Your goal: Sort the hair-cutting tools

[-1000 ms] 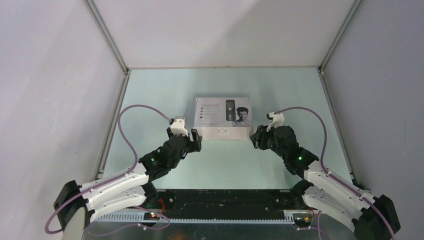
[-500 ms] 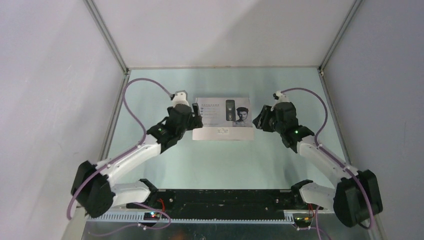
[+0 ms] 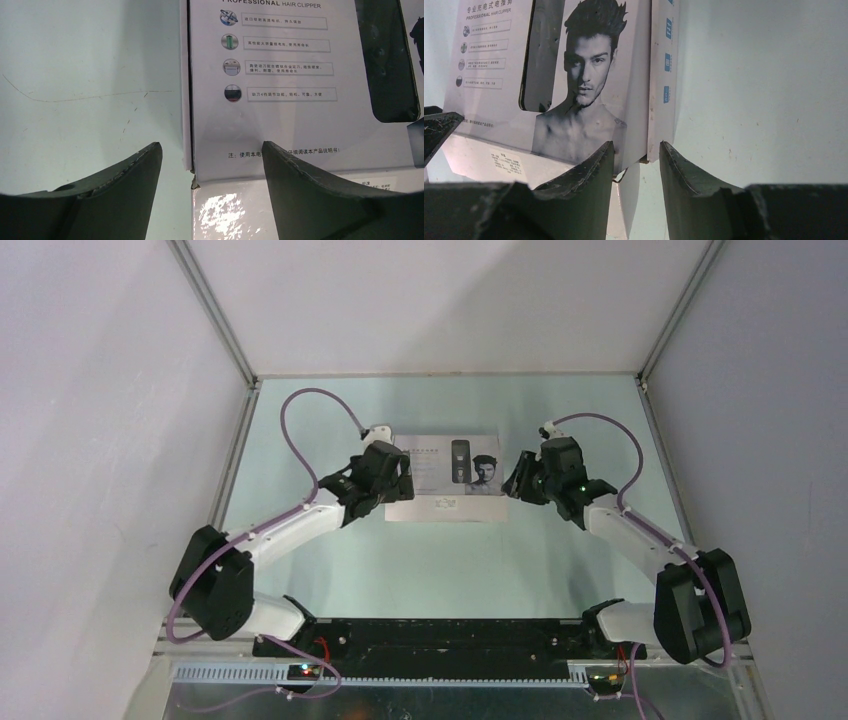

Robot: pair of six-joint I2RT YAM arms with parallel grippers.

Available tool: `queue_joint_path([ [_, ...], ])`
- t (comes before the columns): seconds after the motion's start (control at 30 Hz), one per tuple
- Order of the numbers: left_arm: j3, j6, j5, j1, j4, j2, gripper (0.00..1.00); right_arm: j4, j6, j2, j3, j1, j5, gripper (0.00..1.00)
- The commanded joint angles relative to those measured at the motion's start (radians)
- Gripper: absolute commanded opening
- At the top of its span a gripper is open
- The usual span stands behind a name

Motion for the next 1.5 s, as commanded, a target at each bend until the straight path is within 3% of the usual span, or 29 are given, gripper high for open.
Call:
queue_joint_path([
  [0.0,0.009,-0.005,0.025,0.004,-0.086,0.021,0.79,-0.114,-0.004,-0.019,0.018,0.010,-0.004,0.42],
  [0.17,0.009,-0.017,0.056,0.004,-0.102,-0.021,0.81,-0.131,0.006,-0.082,0.018,0.019,-0.024,0.44],
  [0.4,0.009,-0.030,0.066,0.004,-0.124,-0.085,0.84,-0.159,0.026,-0.142,0.018,0.021,-0.063,0.59],
  [0.53,-0.014,-0.030,0.063,0.003,-0.127,-0.142,0.85,-0.162,0.014,-0.184,-0.001,0.039,-0.052,0.62],
  [0.97,-0.151,-0.063,0.120,0.004,-0.078,-0.284,0.86,-0.204,0.017,-0.262,-0.077,0.091,0.011,0.61],
  [1.47,-0.131,-0.077,0.096,0.005,-0.066,-0.268,0.86,-0.146,0.038,-0.247,-0.087,0.093,0.014,0.58],
])
